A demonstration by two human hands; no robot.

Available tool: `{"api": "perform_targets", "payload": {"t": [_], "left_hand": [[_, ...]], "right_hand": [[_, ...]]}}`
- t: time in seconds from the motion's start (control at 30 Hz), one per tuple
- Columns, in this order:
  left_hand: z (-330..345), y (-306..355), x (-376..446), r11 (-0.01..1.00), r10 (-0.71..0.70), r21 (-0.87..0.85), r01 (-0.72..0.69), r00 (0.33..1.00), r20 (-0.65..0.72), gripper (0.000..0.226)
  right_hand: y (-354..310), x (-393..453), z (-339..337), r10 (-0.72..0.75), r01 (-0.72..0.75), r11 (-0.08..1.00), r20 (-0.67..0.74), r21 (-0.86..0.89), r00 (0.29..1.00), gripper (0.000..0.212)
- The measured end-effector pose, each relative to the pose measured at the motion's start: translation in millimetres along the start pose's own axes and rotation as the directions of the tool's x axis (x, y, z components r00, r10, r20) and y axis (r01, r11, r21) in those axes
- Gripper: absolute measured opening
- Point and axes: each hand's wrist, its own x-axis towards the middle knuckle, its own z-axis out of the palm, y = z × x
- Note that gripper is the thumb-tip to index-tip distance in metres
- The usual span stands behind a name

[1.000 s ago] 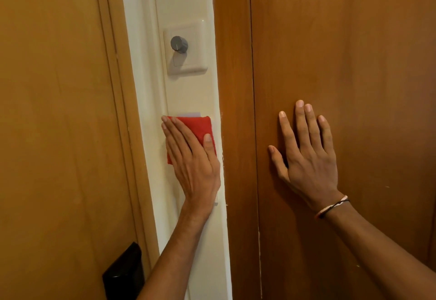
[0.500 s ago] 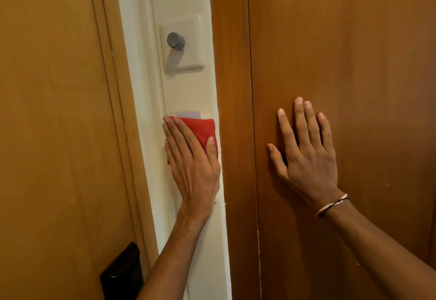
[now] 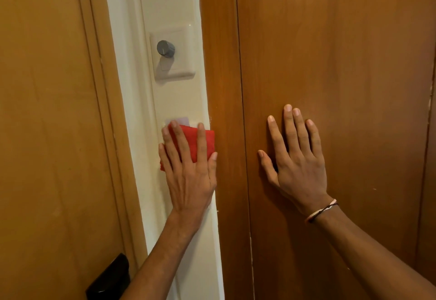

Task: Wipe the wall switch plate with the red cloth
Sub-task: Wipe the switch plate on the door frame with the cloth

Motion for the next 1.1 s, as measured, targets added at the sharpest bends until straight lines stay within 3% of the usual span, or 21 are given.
{"api": "perform_targets", "payload": {"t": [0.1, 0.23, 0.4, 0.53, 0.57, 0.7, 0.73, 0.83, 0.87, 0.97, 1.0, 1.1], "left_hand": [[-0.2, -11.1, 1.6, 0.991, 0.128, 0.024, -0.128, 0.992, 0.022, 0.069], [-2.1, -5.6, 4.0, 0.996, -0.072, -0.047, 0.071, 0.997, -0.002, 0.070], [-2.1, -5.0, -2.6, 0.991, 0.128, -0.031, -0.127, 0.991, 0.031, 0.068], [-7.9, -7.5, 10.1, 0.958, -0.218, -0.194, 0.213, 0.976, -0.002, 0.065], [-9.2, -1.7, 8.9, 0.958, -0.223, -0.186, 0.219, 0.975, 0.002, 0.066], [-5.2, 1.6, -7.7, 0.991, 0.122, -0.070, -0.119, 0.991, 0.049, 0.070], [-4.9, -3.7, -5.9, 0.992, 0.101, -0.080, -0.097, 0.994, 0.046, 0.069], [-7.3, -7.0, 5.5, 0.948, -0.243, -0.205, 0.242, 0.970, 0.018, 0.066], [-7.5, -3.6, 5.3, 0.947, -0.254, -0.201, 0.252, 0.967, 0.018, 0.067], [-2.4, -3.2, -6.8, 0.992, 0.057, -0.117, -0.053, 0.998, 0.029, 0.070], [-1.5, -7.7, -6.8, 0.990, 0.083, -0.114, -0.079, 0.996, 0.035, 0.069], [-4.4, -10.9, 1.1, 0.954, -0.230, -0.194, 0.229, 0.973, 0.016, 0.066]], "right_hand": [[0.1, 0.7, -0.2, -0.002, 0.002, 1.000, -0.004, -0.001, 1.000, 0.074], [-0.2, 0.6, 1.3, 0.000, 0.000, 1.000, -0.012, 0.006, 1.000, 0.074], [0.5, 0.5, 1.4, 0.001, -0.001, 1.000, -0.019, 0.000, 1.000, 0.073], [0.2, 0.8, 1.9, 0.003, -0.003, 1.000, -0.020, 0.011, 1.000, 0.073], [0.1, 1.0, 2.2, 0.004, -0.004, 1.000, -0.022, 0.013, 1.000, 0.073], [1.0, 1.4, 2.3, 0.001, -0.001, 1.000, -0.028, 0.006, 1.000, 0.073], [1.1, 1.2, 2.0, 0.000, 0.000, 1.000, -0.027, 0.006, 1.000, 0.073], [-0.5, 0.7, 2.4, 0.005, -0.005, 1.000, -0.022, 0.018, 1.000, 0.074], [-0.7, 0.6, 2.7, 0.005, -0.004, 1.000, -0.023, 0.020, 1.000, 0.073], [0.5, 1.2, 2.8, 0.004, -0.003, 1.000, -0.031, 0.009, 1.000, 0.073], [1.2, 1.2, 2.4, 0.003, -0.003, 1.000, -0.032, 0.004, 0.999, 0.073], [-0.1, 0.5, 2.3, 0.001, -0.001, 1.000, -0.031, 0.003, 1.000, 0.074]]}}
